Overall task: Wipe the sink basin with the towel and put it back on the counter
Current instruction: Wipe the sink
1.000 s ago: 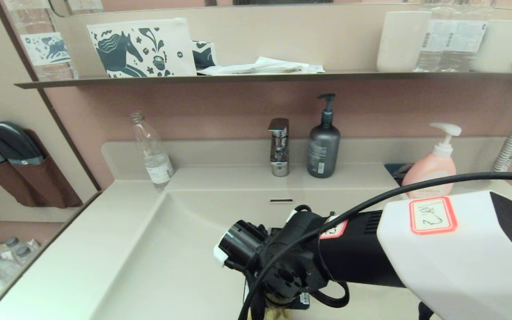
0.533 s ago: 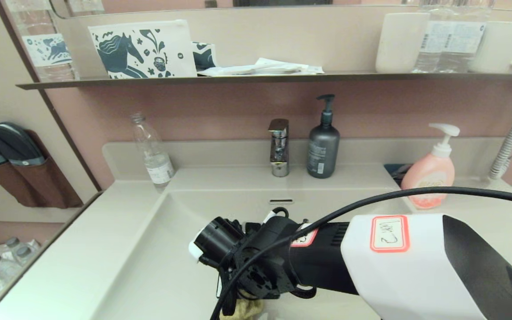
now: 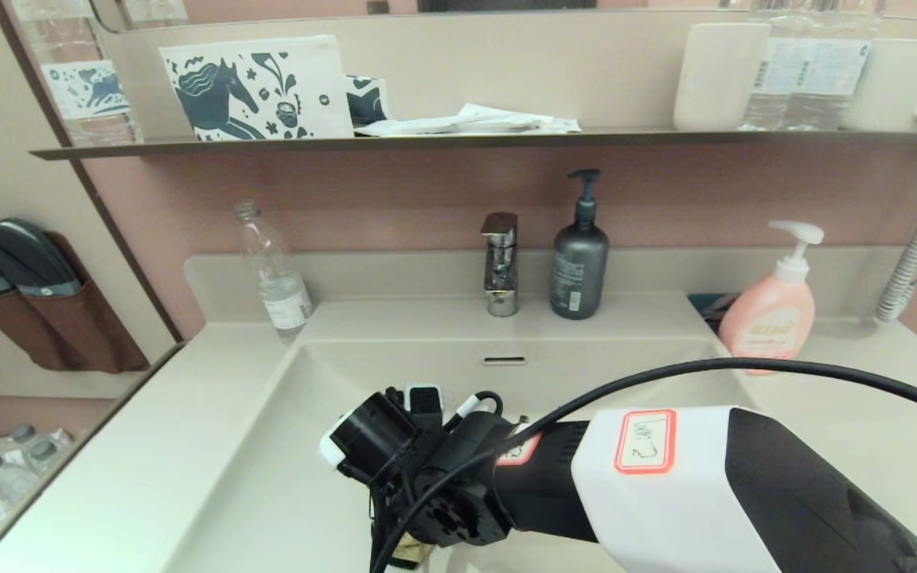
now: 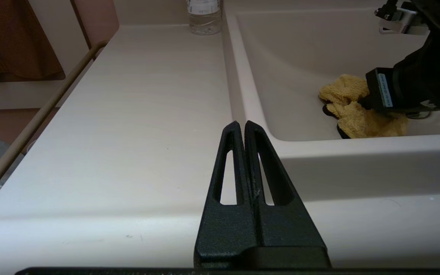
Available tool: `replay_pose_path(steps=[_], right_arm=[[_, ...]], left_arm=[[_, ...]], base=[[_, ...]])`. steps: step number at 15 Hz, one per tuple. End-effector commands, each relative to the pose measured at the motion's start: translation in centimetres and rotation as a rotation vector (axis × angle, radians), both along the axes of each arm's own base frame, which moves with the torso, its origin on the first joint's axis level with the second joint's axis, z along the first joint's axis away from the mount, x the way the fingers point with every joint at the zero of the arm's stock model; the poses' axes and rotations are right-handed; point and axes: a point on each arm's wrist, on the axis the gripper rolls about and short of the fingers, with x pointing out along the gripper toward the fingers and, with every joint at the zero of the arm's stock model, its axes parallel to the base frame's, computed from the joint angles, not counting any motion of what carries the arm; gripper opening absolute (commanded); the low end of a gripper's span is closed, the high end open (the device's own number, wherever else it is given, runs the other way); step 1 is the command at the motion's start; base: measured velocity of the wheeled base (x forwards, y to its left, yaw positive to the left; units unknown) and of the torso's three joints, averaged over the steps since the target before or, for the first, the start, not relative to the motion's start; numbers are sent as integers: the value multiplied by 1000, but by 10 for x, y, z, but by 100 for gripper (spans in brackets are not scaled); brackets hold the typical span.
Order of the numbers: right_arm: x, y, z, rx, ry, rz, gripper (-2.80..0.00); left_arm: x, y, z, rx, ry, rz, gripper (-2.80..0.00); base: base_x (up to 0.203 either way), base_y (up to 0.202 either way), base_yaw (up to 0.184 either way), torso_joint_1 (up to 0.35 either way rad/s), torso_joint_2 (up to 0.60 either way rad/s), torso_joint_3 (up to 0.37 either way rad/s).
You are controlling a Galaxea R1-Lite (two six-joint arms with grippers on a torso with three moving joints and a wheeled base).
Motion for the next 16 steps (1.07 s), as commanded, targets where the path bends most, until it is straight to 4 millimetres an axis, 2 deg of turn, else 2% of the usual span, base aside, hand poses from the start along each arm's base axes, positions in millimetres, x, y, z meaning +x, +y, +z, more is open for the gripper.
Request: replay_pose_path(steps=[1, 6, 13, 16], right_arm=[[7, 0, -12, -34, -34, -4, -280], [23, -8, -12, -85, -112, -41, -280], [46, -31, 11, -110, -168, -109, -280], [53, -44, 10, -172, -176, -141, -280]], left_arm=[[0, 0, 0, 0, 1, 0, -280], [0, 0, 0, 0, 1, 0, -280], [0, 0, 0, 0, 1, 0, -280], [0, 0, 0, 0, 1, 0, -280]], base=[[0, 0, 0, 0, 0, 0], [0, 0, 0, 0, 0, 0], [0, 0, 0, 0, 0, 0], [0, 0, 0, 0, 0, 0]])
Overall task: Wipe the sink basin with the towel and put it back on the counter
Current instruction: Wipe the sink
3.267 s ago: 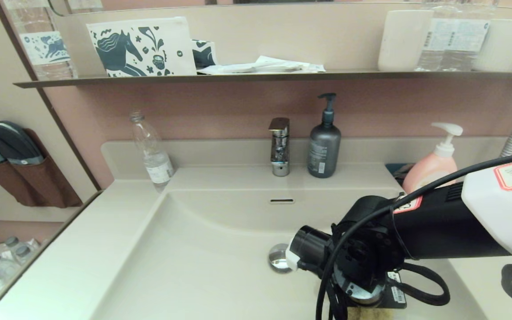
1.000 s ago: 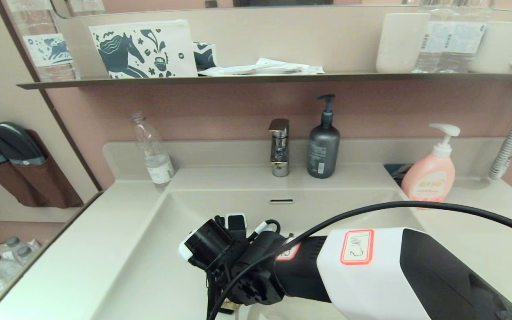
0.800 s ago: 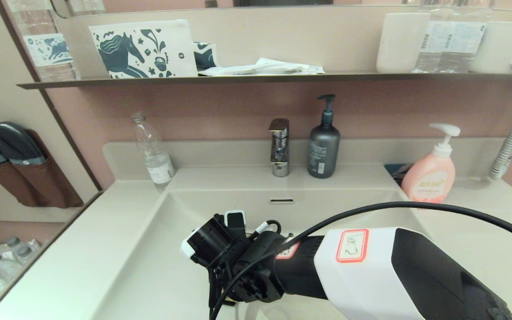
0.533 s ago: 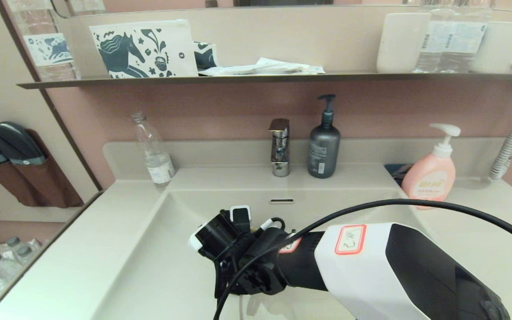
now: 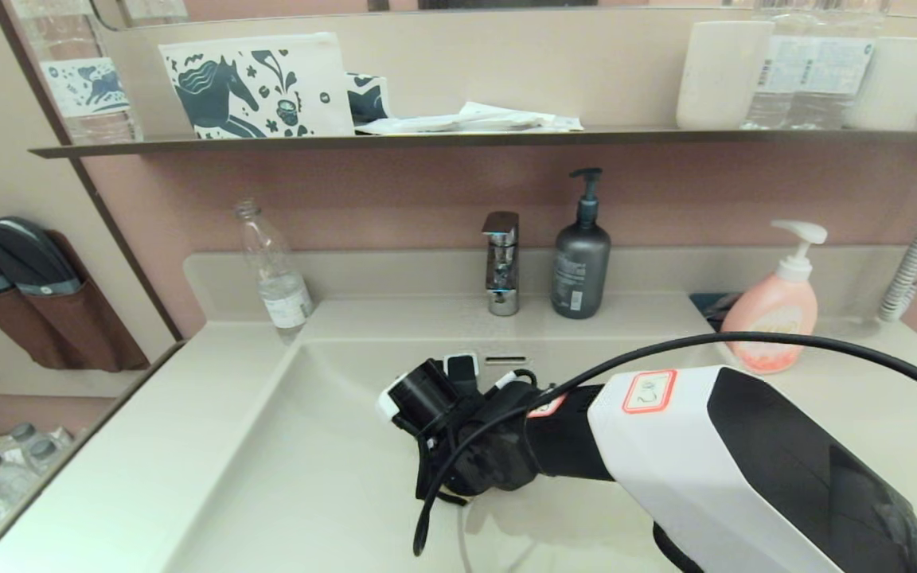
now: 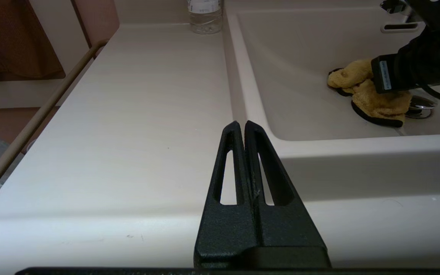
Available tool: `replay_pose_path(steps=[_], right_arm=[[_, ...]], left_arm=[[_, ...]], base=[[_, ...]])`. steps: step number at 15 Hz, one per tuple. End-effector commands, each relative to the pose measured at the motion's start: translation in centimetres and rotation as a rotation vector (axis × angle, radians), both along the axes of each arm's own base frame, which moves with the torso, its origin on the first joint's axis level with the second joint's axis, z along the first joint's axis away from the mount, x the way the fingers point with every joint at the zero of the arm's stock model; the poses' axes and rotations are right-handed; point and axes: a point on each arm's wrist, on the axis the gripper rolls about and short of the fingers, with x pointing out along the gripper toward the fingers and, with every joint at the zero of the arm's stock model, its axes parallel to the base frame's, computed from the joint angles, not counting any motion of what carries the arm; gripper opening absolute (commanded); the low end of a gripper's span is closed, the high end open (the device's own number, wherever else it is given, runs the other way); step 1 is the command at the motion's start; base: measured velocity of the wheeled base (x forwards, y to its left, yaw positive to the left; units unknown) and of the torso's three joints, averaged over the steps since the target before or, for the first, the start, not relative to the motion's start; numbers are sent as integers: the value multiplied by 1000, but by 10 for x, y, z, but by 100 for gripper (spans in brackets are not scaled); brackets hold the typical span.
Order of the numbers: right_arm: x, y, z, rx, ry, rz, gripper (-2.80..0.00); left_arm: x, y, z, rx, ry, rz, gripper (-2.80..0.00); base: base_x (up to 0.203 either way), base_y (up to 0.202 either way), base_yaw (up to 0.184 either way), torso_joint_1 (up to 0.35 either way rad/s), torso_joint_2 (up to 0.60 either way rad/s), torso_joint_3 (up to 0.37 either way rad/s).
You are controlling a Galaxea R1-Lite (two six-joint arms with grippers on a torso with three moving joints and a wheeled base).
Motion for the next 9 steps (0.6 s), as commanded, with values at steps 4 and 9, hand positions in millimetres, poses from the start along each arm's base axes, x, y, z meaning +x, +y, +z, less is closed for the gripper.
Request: replay_pose_path(steps=[4, 9], right_arm=[[2, -29, 4, -69, 37, -57, -280], [-3, -67, 13, -116, 79, -109, -280]], left_arm=[[0, 0, 0, 0, 1, 0, -280], [0, 0, 0, 0, 1, 0, -280]], base=[[0, 0, 0, 0, 0, 0], [0, 0, 0, 0, 0, 0]])
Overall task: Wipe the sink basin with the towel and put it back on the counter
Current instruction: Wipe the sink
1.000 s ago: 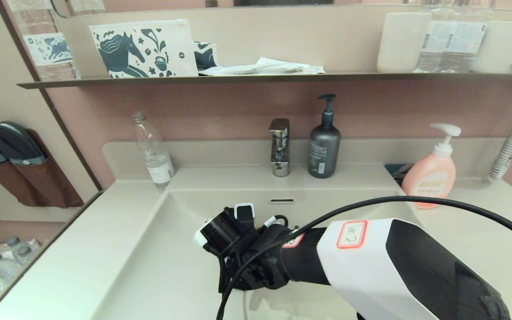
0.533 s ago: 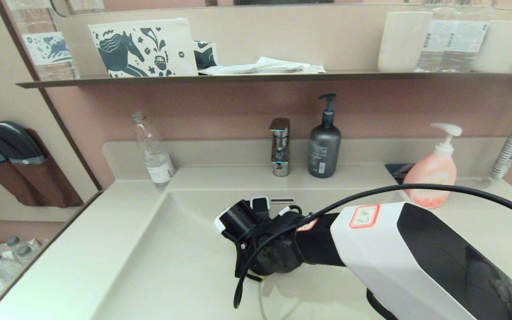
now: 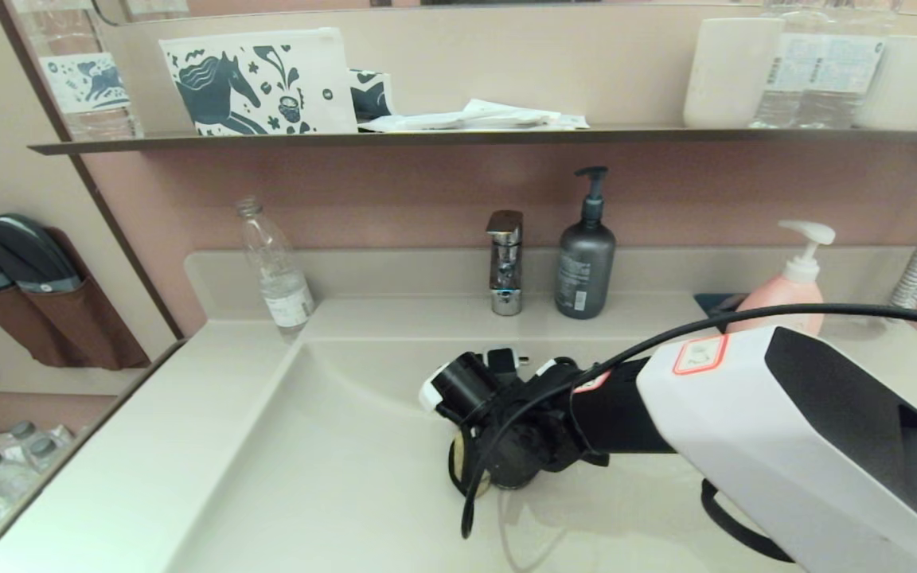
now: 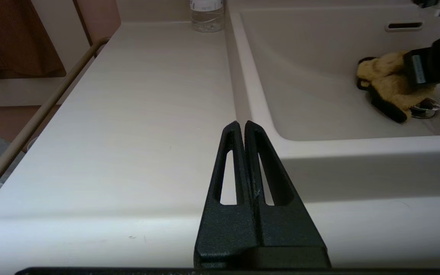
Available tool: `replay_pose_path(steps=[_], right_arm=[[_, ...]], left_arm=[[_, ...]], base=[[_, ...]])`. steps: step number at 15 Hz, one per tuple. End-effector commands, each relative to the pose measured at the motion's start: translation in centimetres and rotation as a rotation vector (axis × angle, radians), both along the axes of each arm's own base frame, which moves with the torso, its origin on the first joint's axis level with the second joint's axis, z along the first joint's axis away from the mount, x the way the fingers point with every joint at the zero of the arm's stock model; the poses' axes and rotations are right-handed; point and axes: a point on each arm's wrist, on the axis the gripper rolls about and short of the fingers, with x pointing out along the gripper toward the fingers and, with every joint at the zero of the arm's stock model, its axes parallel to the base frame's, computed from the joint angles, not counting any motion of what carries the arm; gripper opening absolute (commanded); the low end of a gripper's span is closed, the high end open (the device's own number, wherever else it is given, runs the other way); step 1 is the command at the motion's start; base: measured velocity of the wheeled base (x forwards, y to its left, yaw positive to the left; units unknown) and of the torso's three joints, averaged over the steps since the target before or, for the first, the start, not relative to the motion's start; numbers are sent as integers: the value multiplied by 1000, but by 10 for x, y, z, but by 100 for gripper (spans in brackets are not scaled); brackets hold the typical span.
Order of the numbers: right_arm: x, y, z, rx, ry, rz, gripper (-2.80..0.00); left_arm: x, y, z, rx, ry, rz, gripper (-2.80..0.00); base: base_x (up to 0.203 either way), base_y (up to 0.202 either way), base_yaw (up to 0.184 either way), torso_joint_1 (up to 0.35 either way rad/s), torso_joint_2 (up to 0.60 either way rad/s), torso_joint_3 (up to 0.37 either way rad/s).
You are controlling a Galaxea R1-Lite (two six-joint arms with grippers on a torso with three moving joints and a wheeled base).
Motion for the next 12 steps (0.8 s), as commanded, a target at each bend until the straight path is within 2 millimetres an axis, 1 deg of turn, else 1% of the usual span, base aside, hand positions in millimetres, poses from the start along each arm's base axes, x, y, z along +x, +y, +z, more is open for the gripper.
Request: replay_pose_path(steps=[1, 3, 6, 9, 12], right_arm=[[-5, -22, 14, -14, 16, -27, -280], [-6, -44, 13, -47, 49, -62, -280], [-13, -76, 10, -113, 122, -110, -280], [-22, -90, 14, -131, 143, -123, -280], [-38, -101, 11, -184, 212, -114, -280]], left_arm=[[0, 0, 0, 0, 0, 0, -280], [0, 0, 0, 0, 0, 0, -280], [0, 0, 0, 0, 0, 0, -280], [0, 0, 0, 0, 0, 0, -280], [0, 0, 0, 0, 0, 0, -280]], base=[[0, 0, 0, 0, 0, 0], [0, 0, 0, 0, 0, 0], [0, 0, 0, 0, 0, 0], [0, 0, 0, 0, 0, 0], [0, 0, 0, 0, 0, 0]])
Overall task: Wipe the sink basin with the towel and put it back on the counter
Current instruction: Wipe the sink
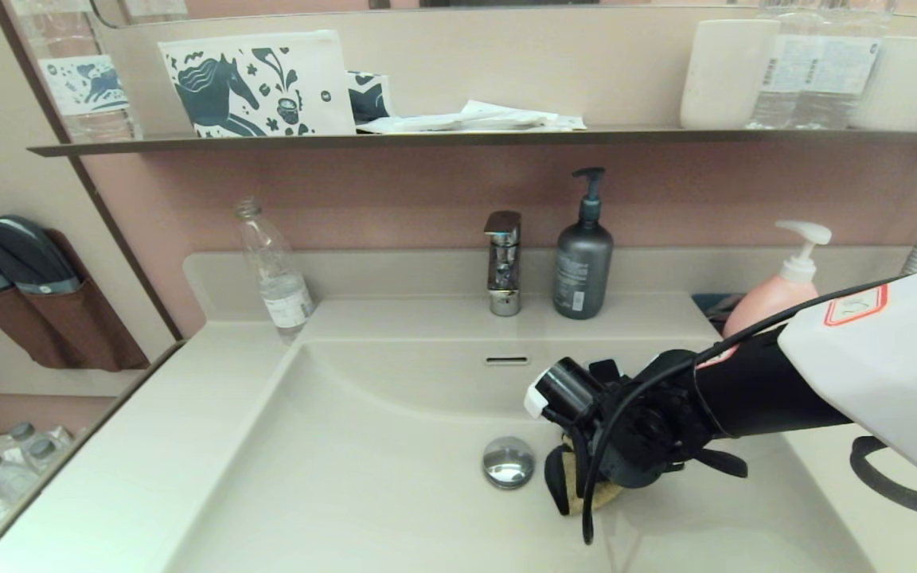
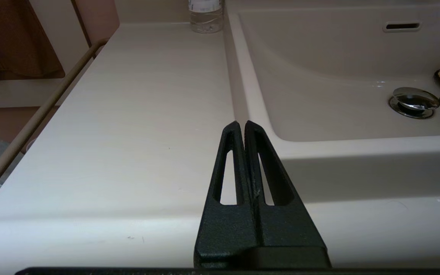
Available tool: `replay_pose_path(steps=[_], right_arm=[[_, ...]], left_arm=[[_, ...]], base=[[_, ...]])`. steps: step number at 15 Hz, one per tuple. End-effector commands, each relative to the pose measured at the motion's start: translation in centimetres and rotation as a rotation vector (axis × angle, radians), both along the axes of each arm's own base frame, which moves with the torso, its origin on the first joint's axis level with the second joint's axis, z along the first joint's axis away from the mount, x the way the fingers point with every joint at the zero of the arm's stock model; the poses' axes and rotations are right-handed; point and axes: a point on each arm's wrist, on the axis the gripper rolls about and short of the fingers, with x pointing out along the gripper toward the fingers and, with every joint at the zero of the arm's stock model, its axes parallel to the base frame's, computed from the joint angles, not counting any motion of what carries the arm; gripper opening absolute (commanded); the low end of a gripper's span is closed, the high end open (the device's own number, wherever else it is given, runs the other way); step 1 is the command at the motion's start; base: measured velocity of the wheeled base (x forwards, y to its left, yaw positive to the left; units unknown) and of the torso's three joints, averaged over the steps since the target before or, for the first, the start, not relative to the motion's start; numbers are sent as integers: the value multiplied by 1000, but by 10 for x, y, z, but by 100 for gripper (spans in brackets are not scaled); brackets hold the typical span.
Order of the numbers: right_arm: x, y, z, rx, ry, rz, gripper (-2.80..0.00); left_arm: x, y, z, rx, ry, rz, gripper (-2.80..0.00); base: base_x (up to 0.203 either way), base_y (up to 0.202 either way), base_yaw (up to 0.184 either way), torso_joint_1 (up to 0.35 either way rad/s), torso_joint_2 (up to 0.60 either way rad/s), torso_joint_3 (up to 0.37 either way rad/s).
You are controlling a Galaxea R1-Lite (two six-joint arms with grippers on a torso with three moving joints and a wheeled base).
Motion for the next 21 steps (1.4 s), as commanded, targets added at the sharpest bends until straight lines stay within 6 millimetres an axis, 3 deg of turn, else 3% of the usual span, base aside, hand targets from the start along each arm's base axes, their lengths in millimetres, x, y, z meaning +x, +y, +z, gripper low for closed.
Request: replay_pose_path(steps=[1, 4, 10, 13, 18, 21], right_arm=[[-14, -7, 4, -11, 37, 9, -280], [-32, -1, 5, 94, 130, 62, -280], [-59, 48, -24, 166, 205, 139, -280], [-57, 79, -27, 273, 162, 181, -280], [-39, 111, -4, 454, 75, 199, -280], [-29, 128, -11, 488, 66, 208, -280]], left_arm=[[0, 0, 0, 0, 0, 0, -280], [0, 0, 0, 0, 0, 0, -280], [0, 0, 0, 0, 0, 0, -280], [0, 0, 0, 0, 0, 0, -280], [0, 0, 0, 0, 0, 0, -280], [0, 0, 0, 0, 0, 0, -280]], base=[[0, 0, 0, 0, 0, 0], [0, 0, 0, 0, 0, 0], [0, 0, 0, 0, 0, 0], [0, 0, 0, 0, 0, 0], [0, 0, 0, 0, 0, 0], [0, 0, 0, 0, 0, 0]])
